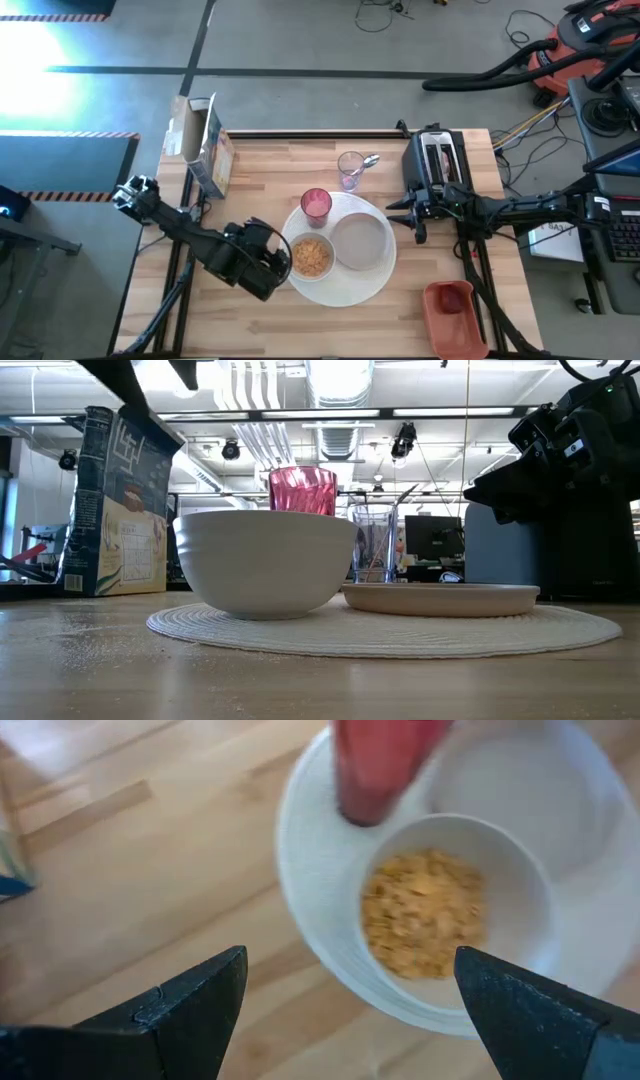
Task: Arrange a breakfast setting
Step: Put the red apple on the white tablemat to the top of the brown plate
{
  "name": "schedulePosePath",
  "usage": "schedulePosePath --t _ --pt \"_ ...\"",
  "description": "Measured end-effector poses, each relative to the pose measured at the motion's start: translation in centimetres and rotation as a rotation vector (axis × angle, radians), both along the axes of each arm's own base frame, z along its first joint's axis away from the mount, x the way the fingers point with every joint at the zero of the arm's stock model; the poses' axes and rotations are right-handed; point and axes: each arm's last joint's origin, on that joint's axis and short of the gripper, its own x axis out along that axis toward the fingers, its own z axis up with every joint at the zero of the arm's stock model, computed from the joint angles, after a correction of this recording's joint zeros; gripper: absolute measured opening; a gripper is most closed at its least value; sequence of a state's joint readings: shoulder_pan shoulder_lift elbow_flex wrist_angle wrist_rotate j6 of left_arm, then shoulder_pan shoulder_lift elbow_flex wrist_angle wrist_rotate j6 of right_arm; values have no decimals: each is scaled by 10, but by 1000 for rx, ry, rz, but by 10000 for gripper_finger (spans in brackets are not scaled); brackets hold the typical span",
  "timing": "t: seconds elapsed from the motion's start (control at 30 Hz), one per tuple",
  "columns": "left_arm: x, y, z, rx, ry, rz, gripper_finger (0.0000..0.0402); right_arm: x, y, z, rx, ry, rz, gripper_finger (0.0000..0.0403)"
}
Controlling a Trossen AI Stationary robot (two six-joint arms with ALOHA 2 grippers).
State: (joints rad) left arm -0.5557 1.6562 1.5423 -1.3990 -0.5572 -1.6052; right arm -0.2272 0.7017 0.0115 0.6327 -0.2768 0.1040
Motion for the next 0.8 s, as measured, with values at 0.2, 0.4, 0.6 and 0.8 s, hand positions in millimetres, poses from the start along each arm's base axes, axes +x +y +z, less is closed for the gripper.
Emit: schedulePosePath --t 0.2,0.4,0.6,0.8 --pt "8 -8 2 -15 -48 -123 337 0 0 0 0 1 0 139" --pt "15 -13 3 -10 -79 -218 337 0 0 0 0 0 -1 139" --pt "14 -22 4 13 -122 -253 337 0 0 0 0 0 -1 139" --pt "17 -30 7 81 -158 -360 337 0 0 0 0 0 -1 139"
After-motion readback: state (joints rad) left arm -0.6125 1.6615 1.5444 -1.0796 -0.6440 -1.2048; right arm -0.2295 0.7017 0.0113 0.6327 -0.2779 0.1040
